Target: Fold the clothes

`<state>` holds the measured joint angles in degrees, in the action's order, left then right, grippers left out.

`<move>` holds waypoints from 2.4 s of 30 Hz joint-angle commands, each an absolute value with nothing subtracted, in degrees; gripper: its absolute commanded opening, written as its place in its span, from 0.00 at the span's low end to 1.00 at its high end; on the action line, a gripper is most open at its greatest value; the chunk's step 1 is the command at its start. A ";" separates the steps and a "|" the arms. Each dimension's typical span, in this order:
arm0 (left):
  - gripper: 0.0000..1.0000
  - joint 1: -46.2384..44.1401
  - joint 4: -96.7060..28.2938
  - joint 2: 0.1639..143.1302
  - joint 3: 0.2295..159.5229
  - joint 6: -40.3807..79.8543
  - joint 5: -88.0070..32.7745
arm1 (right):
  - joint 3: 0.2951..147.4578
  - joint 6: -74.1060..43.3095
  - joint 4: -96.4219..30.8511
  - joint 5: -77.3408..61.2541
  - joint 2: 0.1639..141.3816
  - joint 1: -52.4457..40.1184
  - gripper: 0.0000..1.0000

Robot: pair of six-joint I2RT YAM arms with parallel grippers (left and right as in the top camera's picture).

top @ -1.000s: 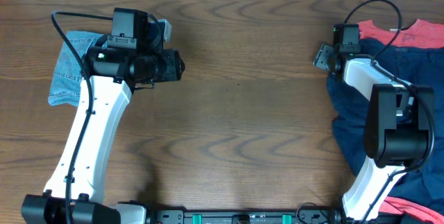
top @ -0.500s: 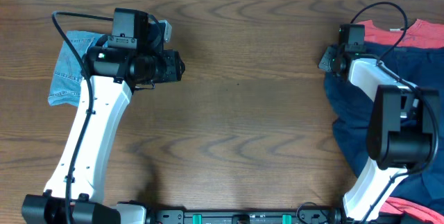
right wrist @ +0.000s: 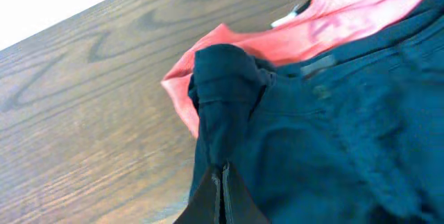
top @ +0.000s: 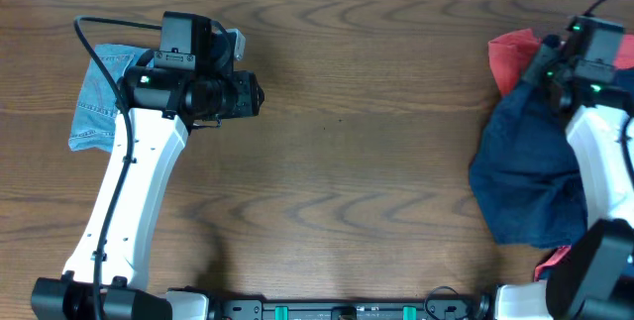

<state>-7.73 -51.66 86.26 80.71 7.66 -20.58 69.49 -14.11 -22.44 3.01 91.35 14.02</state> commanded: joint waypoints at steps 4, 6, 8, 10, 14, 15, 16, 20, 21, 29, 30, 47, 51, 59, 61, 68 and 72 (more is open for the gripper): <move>0.42 -7.86 -51.88 86.59 80.86 7.11 -19.86 | 69.84 -9.54 -23.14 0.95 84.33 17.63 0.01; 0.42 -7.86 -51.92 86.59 80.86 7.11 -19.86 | 70.52 -9.32 -23.22 0.97 81.32 18.68 0.01; 0.42 -7.86 -52.18 86.59 80.86 7.11 -19.86 | 71.77 -9.10 -23.44 1.02 78.26 19.99 0.01; 0.42 -7.86 -52.53 86.59 80.86 7.11 -19.86 | 73.08 -9.10 -23.46 0.99 75.83 21.50 0.01; 0.42 -7.79 -53.54 86.48 80.86 6.79 -19.86 | 77.60 -7.42 -25.15 -1.76 72.97 24.47 0.01; 0.42 -7.79 -53.54 86.43 80.86 6.02 -19.86 | 78.76 -7.16 -25.67 -2.79 72.95 24.75 0.01; 0.42 -7.73 -53.49 86.28 80.88 5.19 -19.84 | 80.86 -6.96 -26.65 -4.51 72.97 24.91 0.01; 0.42 -6.57 -53.52 84.79 80.93 4.97 -19.86 | 86.76 -7.11 -27.70 -15.20 73.08 23.68 0.01; 0.42 -6.07 -53.52 84.16 80.93 4.99 -19.86 | 88.18 -7.68 -27.70 -17.69 73.08 22.70 0.01; 0.42 -1.96 -53.49 76.20 80.93 4.99 -19.86 | 92.14 -10.66 -27.66 -26.15 73.91 11.62 0.01; 0.43 -1.54 -53.28 74.98 80.93 4.99 -19.86 | 92.14 -10.72 -28.12 -28.47 74.70 8.80 0.01; 0.59 2.04 -51.37 65.91 80.93 4.95 -19.92 | 92.25 -8.38 -42.11 -9.78 78.11 -24.45 0.77; 0.59 -0.89 -51.29 69.30 80.93 3.29 -20.47 | 92.25 -8.56 -45.84 -9.37 76.44 -19.70 0.77; 0.59 -14.83 -48.77 86.70 80.90 -2.96 -21.71 | 92.25 -13.17 -51.00 -9.21 71.31 -10.22 0.76; 0.59 -18.00 -46.19 91.74 80.93 -4.19 -22.04 | 92.25 -15.00 -52.58 -9.21 70.06 -8.25 0.75; 0.59 -24.62 -31.42 107.74 80.93 -4.29 -22.04 | 92.25 -15.20 -58.81 -9.19 68.03 -5.13 0.76; 0.59 -25.47 -24.21 114.10 80.93 -4.10 -22.06 | 92.25 -15.20 -61.93 -8.97 68.23 -4.86 0.76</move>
